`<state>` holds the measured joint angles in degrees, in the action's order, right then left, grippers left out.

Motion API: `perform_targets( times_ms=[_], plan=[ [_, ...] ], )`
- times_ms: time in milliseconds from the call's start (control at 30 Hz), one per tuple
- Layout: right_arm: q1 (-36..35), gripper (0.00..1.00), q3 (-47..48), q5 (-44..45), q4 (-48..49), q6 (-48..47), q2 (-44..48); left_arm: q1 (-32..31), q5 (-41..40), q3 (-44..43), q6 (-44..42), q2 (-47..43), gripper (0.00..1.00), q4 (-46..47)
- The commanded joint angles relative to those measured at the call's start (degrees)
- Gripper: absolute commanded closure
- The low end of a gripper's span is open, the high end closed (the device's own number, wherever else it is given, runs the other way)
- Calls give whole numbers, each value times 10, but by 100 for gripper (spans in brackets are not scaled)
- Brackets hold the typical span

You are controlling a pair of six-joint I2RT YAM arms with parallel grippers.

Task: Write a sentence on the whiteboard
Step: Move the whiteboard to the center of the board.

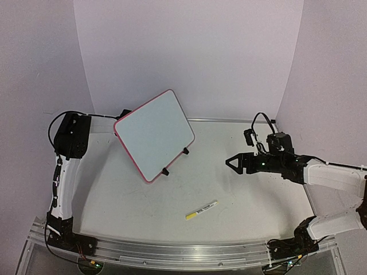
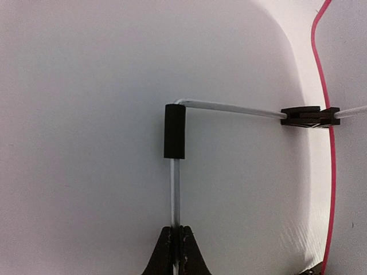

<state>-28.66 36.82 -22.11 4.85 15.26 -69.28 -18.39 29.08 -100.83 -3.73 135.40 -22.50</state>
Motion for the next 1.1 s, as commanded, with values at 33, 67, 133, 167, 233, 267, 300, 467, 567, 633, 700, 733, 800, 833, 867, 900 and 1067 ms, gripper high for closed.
perform_targets(
  times_ms=[33,67,133,167,233,267,300,467,567,633,700,733,800,833,867,900,1067],
  plan=[
    [-36,13,-2,30,-1,-25,-15,-45,105,34,-78,-24,100,-66],
    [-44,13,0,41,-1,-27,-19,-49,114,34,-84,-24,100,-72],
    [-63,14,6,64,-1,-33,-26,-54,132,36,-92,-25,100,-80],
    [-73,14,9,76,-1,-37,-30,-55,142,38,-93,-26,100,-81],
    [-96,15,15,100,5,-44,-44,-58,152,42,-91,-31,100,-78],
    [-105,16,17,114,10,-47,-52,-58,152,45,-87,-34,98,-74],
    [-113,16,20,123,17,-49,-61,-58,149,51,-79,-41,94,-65],
    [-129,20,33,127,84,-50,-124,-57,132,126,-22,-109,61,45],
    [-129,21,63,103,108,-57,-171,-54,100,170,9,-159,45,107],
    [-129,23,89,99,109,-71,-212,-46,83,198,34,-186,37,143],
    [-129,26,115,99,110,-84,-248,-33,63,229,70,-211,33,177],
    [-129,28,131,98,109,-91,-266,-26,55,245,84,-225,32,191],
    [-129,29,156,92,109,-101,-302,-13,34,273,107,-253,30,207],
    [-129,29,167,89,109,-106,-317,-9,14,284,118,-272,30,211],
    [-129,28,178,90,109,-109,-338,-3,-11,297,133,-289,29,210],
    [-129,28,190,93,109,-112,-354,4,-37,312,154,-305,29,210],
    [-128,32,243,103,101,-118,-425,61,-89,400,278,-425,25,207]
  ],
)
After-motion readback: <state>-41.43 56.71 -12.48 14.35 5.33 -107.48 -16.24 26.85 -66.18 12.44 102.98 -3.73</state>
